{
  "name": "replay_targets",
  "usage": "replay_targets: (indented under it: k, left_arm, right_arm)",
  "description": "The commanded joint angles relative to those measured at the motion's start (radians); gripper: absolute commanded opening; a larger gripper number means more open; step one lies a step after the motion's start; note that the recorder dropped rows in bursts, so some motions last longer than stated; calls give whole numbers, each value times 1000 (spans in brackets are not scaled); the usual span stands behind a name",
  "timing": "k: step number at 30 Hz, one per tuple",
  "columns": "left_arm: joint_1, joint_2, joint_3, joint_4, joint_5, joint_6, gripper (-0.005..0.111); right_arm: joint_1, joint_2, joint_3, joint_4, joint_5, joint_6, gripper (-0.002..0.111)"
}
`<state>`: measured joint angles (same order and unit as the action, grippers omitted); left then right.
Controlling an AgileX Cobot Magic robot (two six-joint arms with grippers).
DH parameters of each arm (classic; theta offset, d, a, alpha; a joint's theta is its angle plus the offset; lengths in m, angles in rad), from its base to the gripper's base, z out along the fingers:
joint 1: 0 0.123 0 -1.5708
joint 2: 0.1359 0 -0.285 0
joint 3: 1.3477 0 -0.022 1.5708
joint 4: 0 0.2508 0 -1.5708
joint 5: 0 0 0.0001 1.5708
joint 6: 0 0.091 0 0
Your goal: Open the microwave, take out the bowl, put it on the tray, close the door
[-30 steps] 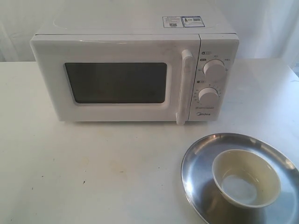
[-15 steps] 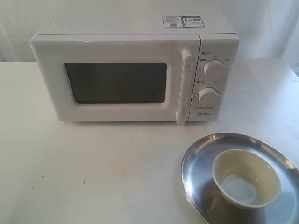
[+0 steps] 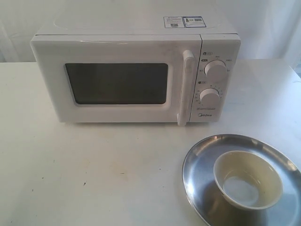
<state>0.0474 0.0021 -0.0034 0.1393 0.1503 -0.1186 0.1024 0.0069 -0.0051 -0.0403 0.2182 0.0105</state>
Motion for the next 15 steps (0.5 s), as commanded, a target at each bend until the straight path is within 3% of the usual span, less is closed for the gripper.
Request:
replay_targets:
  k: [1,15]
  left_arm:
    - [0,-2,3,-4,-2,-6,0]
    - [0,-2,3,-4,-2,-6,0]
  right_arm:
    - [-4,-7,5,-3,2,-5,0]
    - [-4,-7,5,-3,4,-11,0]
